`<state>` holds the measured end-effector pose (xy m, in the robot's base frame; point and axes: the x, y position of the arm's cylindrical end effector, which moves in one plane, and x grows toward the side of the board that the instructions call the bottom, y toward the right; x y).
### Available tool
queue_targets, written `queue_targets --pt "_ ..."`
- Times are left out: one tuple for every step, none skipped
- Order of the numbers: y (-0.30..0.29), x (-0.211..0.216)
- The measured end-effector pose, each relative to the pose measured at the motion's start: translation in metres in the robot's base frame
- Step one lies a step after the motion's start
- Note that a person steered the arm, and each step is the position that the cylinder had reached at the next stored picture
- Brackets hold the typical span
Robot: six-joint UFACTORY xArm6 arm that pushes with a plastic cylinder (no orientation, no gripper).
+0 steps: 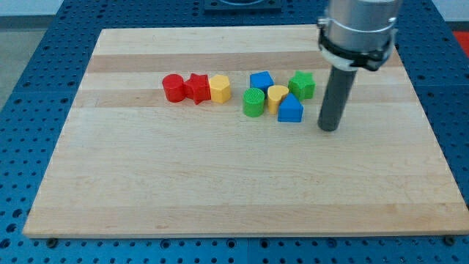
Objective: Move your arm close to the hexagon
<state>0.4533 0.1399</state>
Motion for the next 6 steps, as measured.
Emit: queue_targets --pt "-0.044 0.033" --pt "-0.134 0.02" --pt "-0.229 -0.014" --pt "-0.272 -0.036" --pt "-0.225 -0.04" --pt "-0.167 -0.039"
